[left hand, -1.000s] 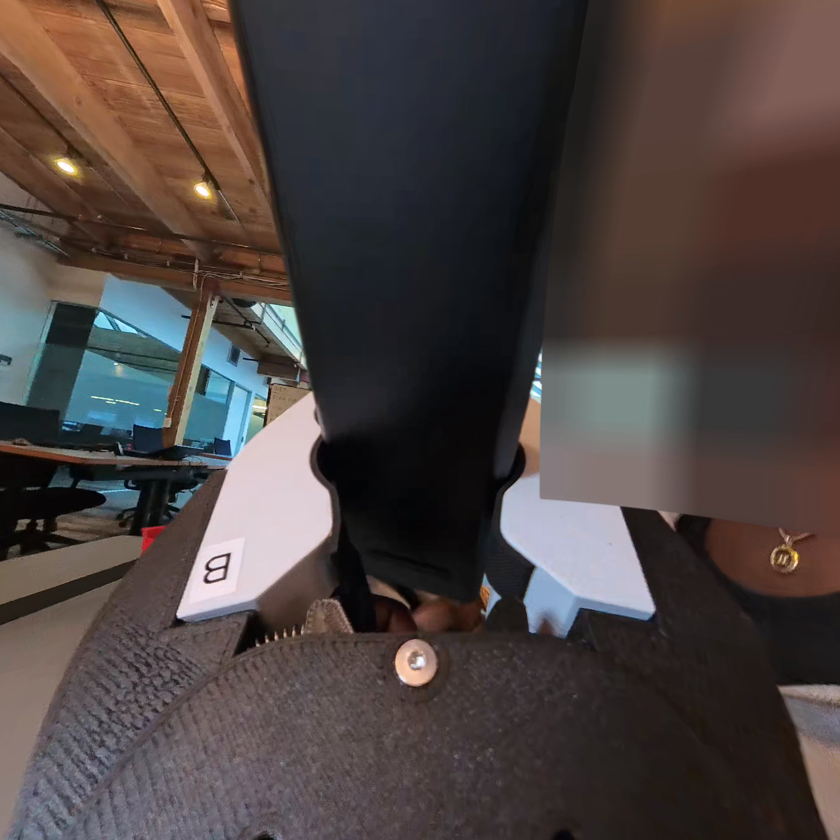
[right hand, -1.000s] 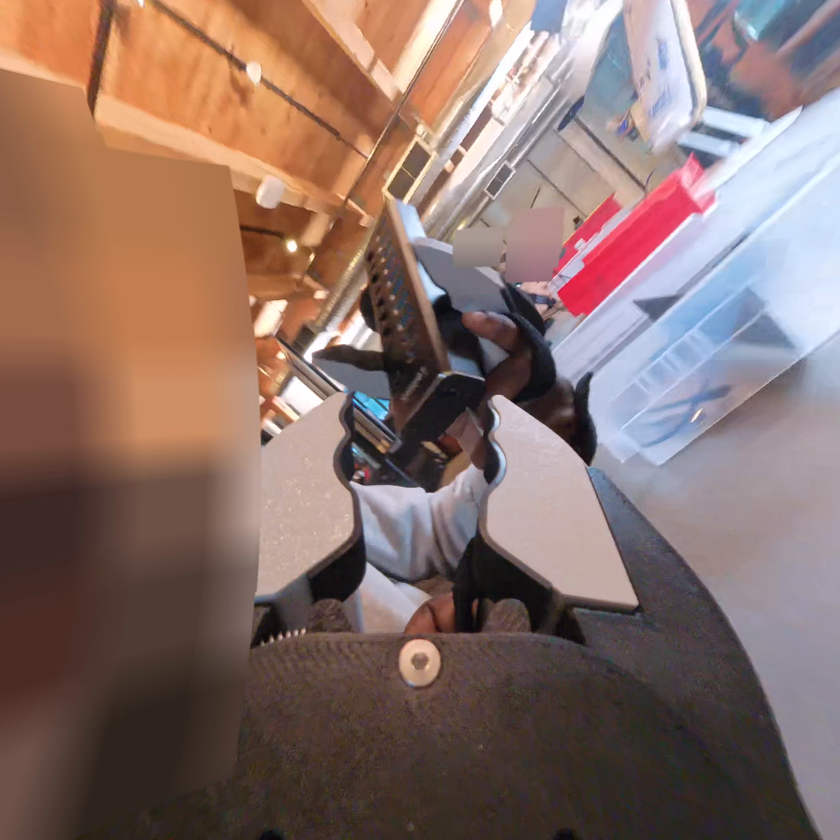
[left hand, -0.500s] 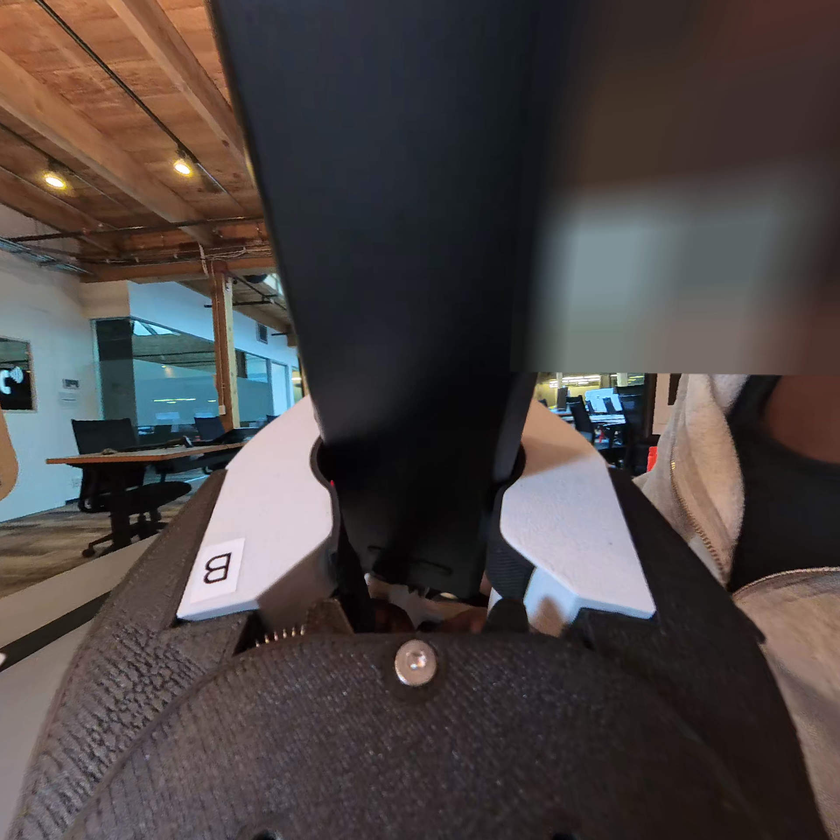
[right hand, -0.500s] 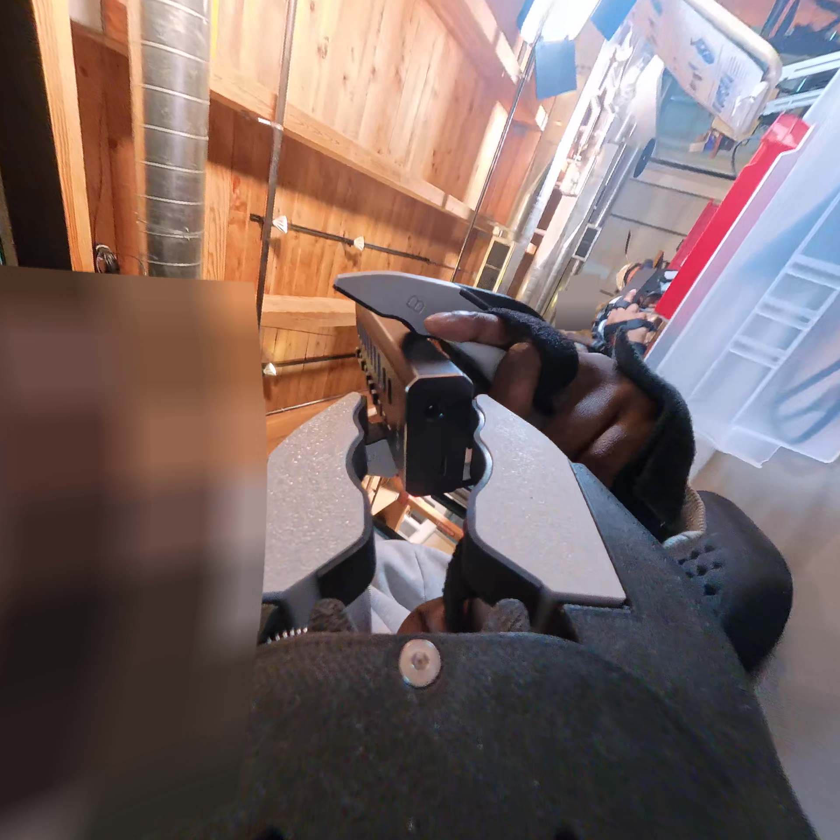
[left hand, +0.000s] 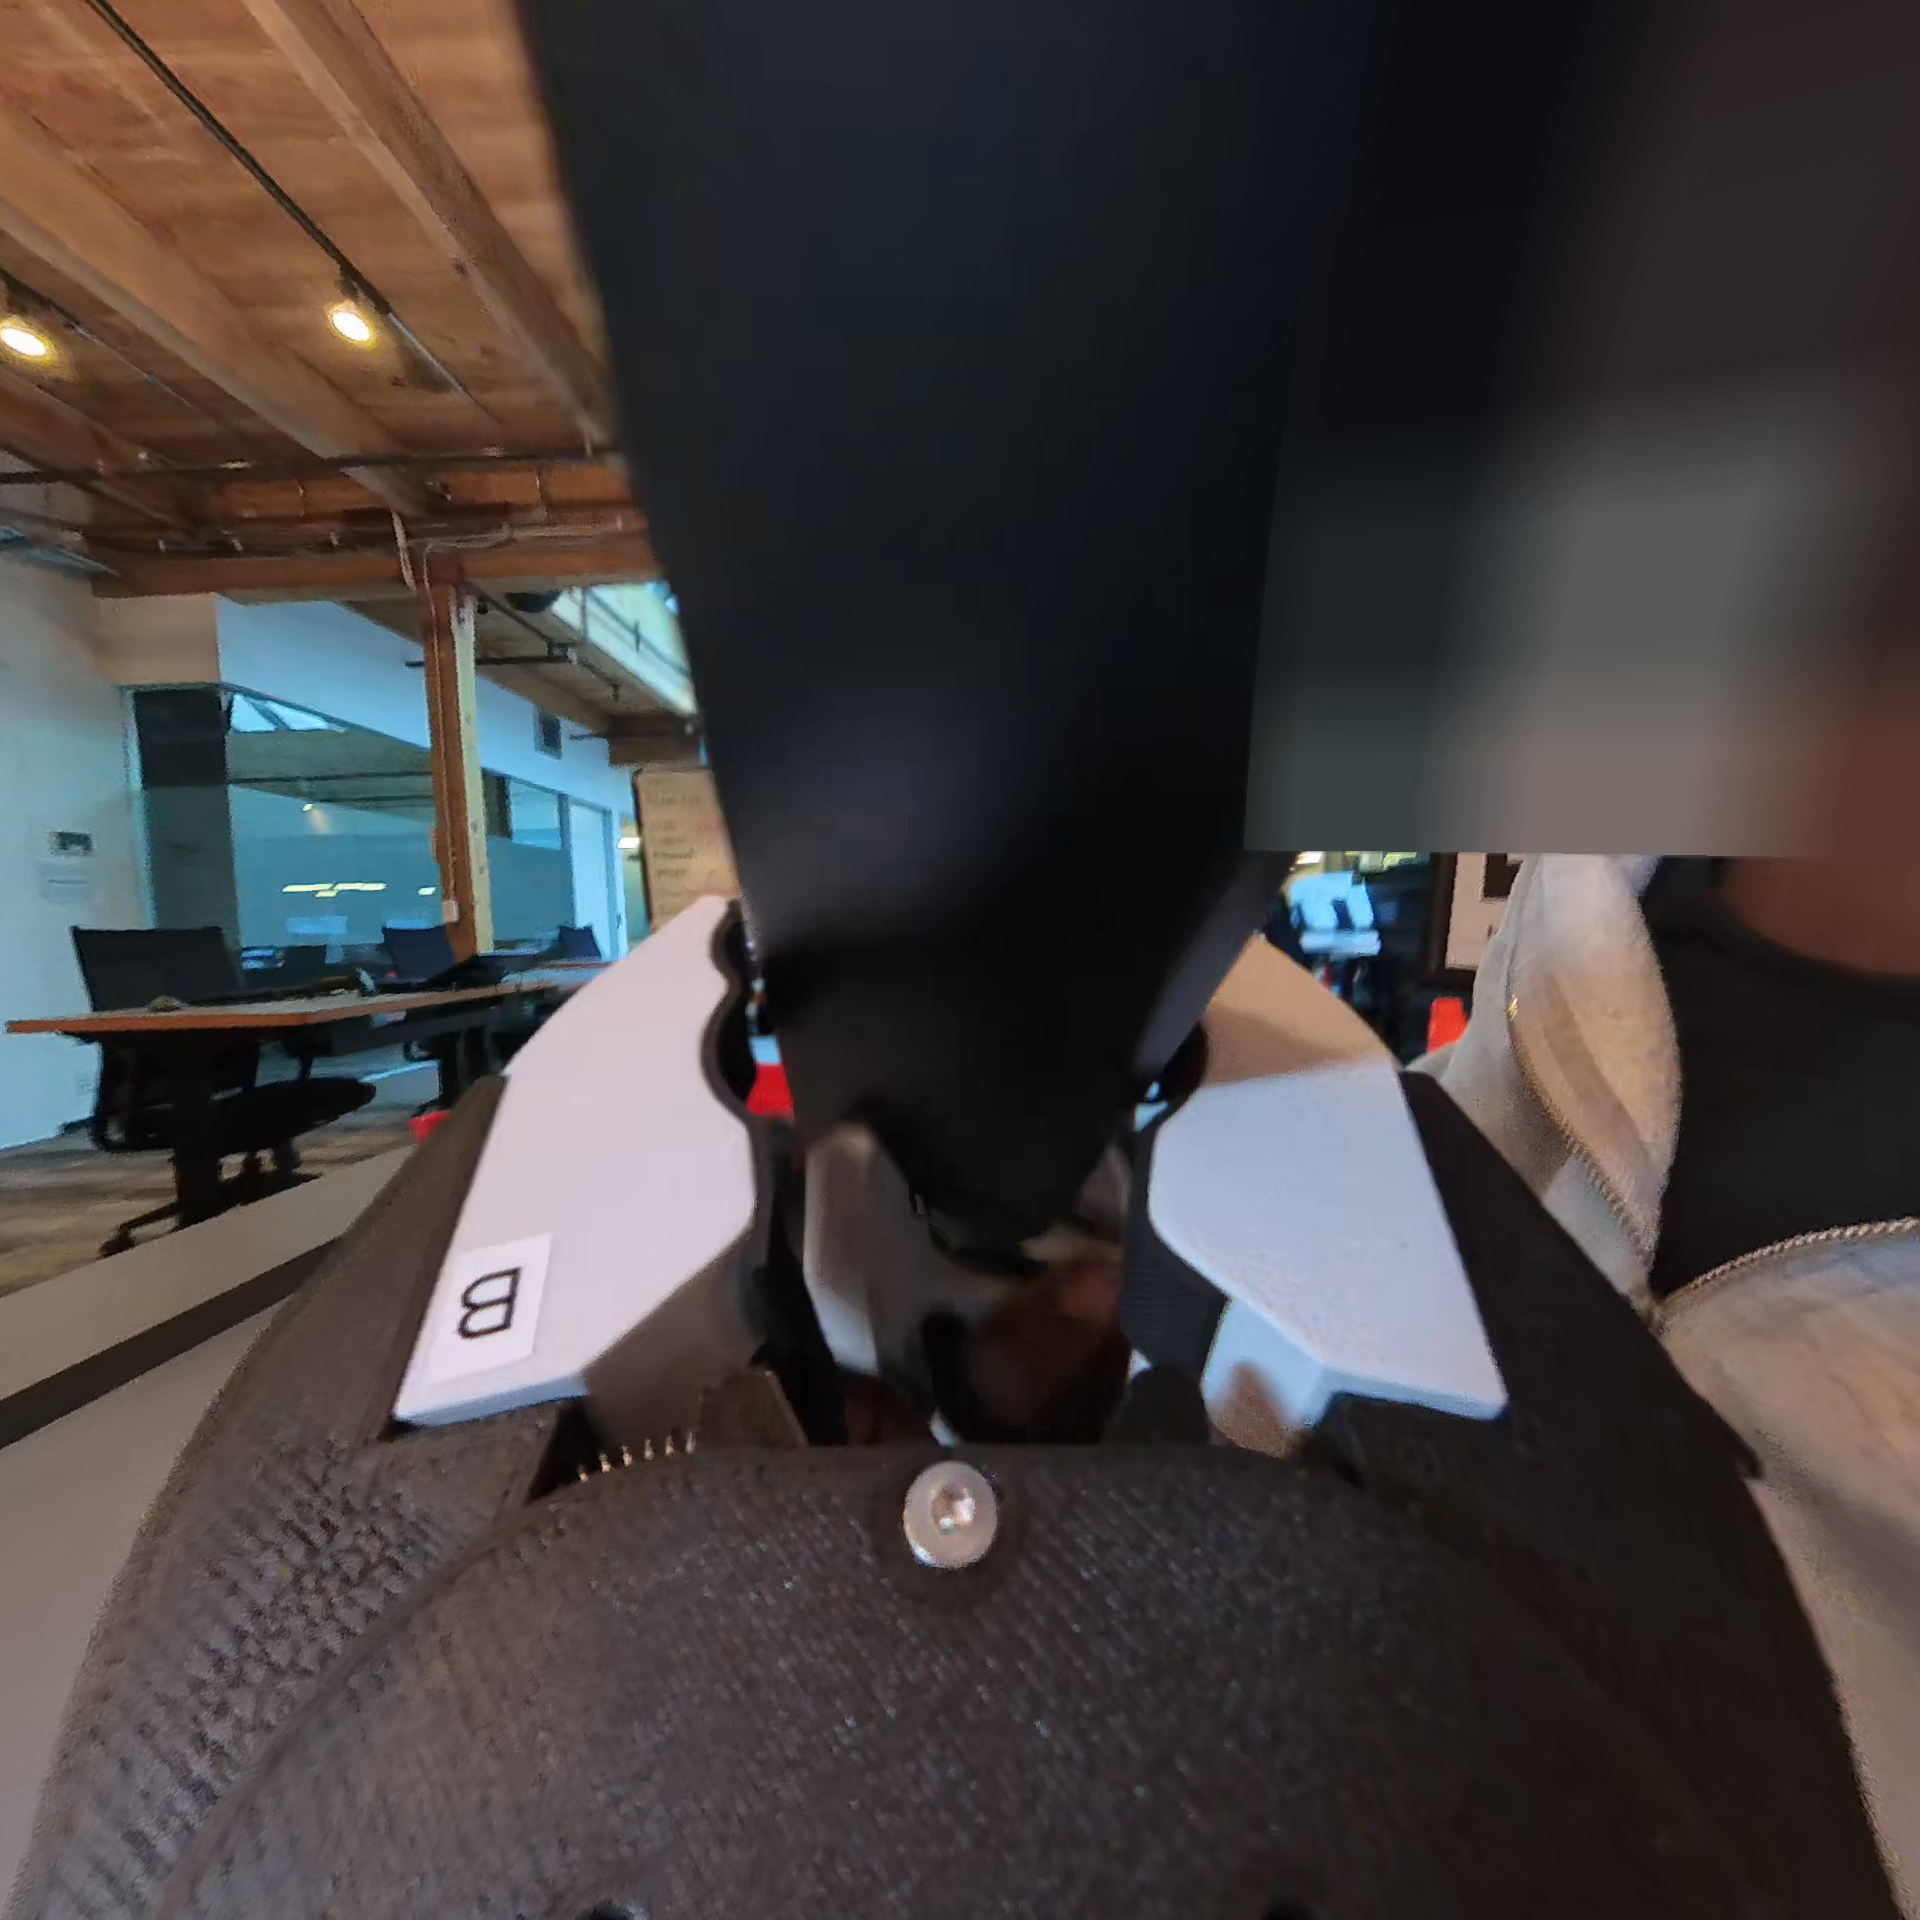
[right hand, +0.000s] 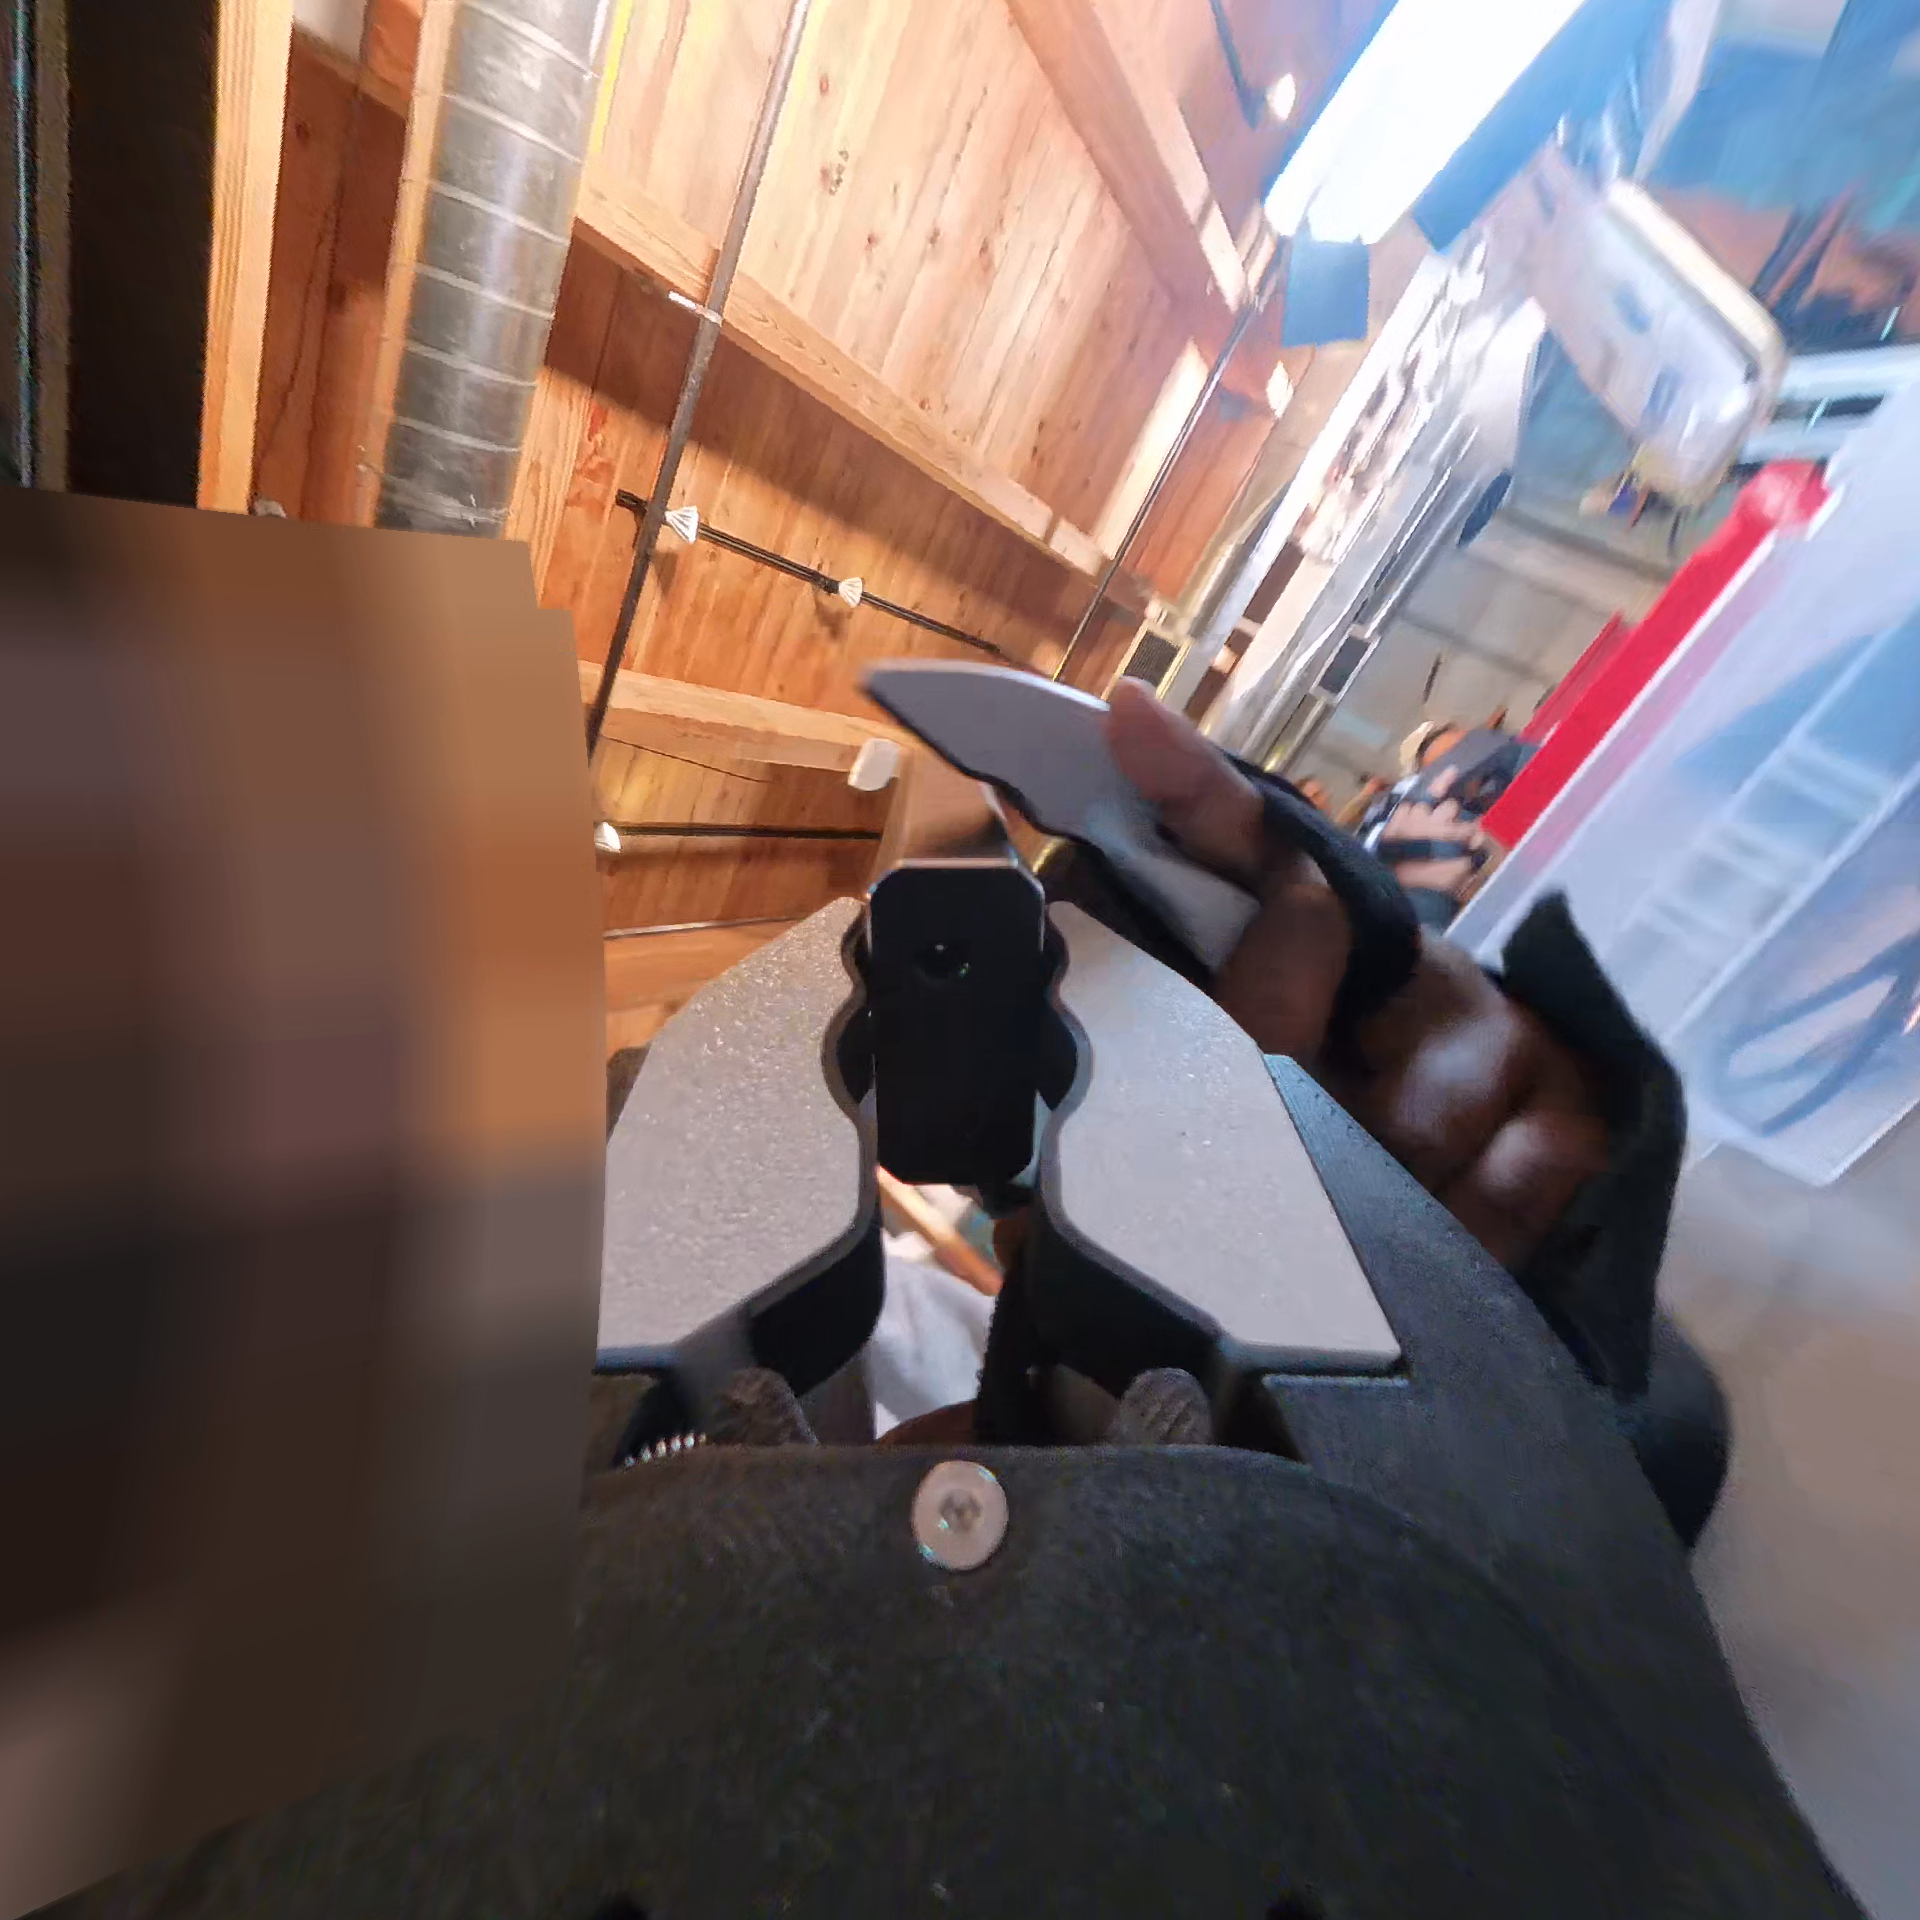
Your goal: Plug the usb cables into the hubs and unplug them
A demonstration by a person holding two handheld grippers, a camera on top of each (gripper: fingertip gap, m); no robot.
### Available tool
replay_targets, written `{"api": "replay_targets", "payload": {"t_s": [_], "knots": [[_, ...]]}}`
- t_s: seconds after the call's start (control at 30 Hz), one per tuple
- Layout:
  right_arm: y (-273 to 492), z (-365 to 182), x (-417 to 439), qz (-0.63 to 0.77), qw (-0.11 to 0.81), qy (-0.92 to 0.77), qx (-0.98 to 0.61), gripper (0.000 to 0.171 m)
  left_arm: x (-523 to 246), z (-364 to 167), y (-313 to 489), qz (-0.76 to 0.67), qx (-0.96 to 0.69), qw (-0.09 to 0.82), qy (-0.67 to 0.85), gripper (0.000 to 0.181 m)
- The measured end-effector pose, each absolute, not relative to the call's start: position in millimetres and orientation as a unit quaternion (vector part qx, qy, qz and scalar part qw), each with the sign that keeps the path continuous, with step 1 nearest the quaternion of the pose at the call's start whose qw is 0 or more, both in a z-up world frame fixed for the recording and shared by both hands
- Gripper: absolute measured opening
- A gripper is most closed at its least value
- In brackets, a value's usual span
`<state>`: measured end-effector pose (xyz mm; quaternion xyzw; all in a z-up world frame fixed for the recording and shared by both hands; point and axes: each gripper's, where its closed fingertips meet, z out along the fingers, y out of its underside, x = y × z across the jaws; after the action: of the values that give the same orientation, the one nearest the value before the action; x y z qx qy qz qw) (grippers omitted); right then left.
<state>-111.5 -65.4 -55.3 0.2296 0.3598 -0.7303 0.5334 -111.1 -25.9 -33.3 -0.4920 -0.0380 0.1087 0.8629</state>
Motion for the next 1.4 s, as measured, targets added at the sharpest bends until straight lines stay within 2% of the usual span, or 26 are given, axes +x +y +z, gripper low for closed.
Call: {"api": "replay_targets", "payload": {"t_s": [0.03, 0.07, 0.13, 0.33, 0.53, 0.63, 0.7, 0.8, 1.07, 1.17, 1.4], "knots": [[-60, -48, -114, -0.748, 0.510, 0.366, 0.217, 0.028, -113, -37, -24, 0.121, -0.504, 0.854, -0.040, 0.090], [-52, -39, -118, -0.765, 0.488, 0.369, 0.201, 0.028, -116, -38, -24, 0.130, -0.510, 0.849, -0.048, 0.099], [-38, -20, -119, -0.787, 0.439, 0.403, 0.160, 0.028, -121, -40, -24, 0.136, -0.517, 0.843, -0.063, 0.106], [-6, 40, -149, -0.787, 0.166, 0.587, 0.093, 0.027, -149, -56, -30, 0.186, -0.539, 0.812, -0.123, 0.107], [18, 72, -199, -0.618, -0.212, 0.757, 0.007, 0.028, -195, -74, -57, 0.270, -0.524, 0.768, -0.251, 0.100], [36, 58, -234, -0.504, -0.312, 0.804, 0.041, 0.028, -206, -83, -66, 0.272, -0.519, 0.757, -0.290, 0.100], [44, 34, -250, -0.463, -0.303, 0.830, 0.074, 0.027, -206, -84, -65, 0.259, -0.517, 0.762, -0.293, 0.097], [45, -17, -259, -0.433, -0.226, 0.869, 0.082, 0.028, -204, -87, -60, 0.264, -0.533, 0.753, -0.281, 0.097], [41, -87, -241, -0.292, -0.105, 0.950, 0.041, 0.027, -198, -97, -43, 0.276, -0.584, 0.725, -0.240, 0.093], [42, -103, -237, -0.250, -0.088, 0.963, 0.040, 0.027, -197, -97, -43, 0.276, -0.586, 0.723, -0.239, 0.093], [43, -109, -243, -0.253, -0.071, 0.963, 0.054, 0.028, -199, -105, -41, 0.284, -0.609, 0.702, -0.234, 0.092]]}}
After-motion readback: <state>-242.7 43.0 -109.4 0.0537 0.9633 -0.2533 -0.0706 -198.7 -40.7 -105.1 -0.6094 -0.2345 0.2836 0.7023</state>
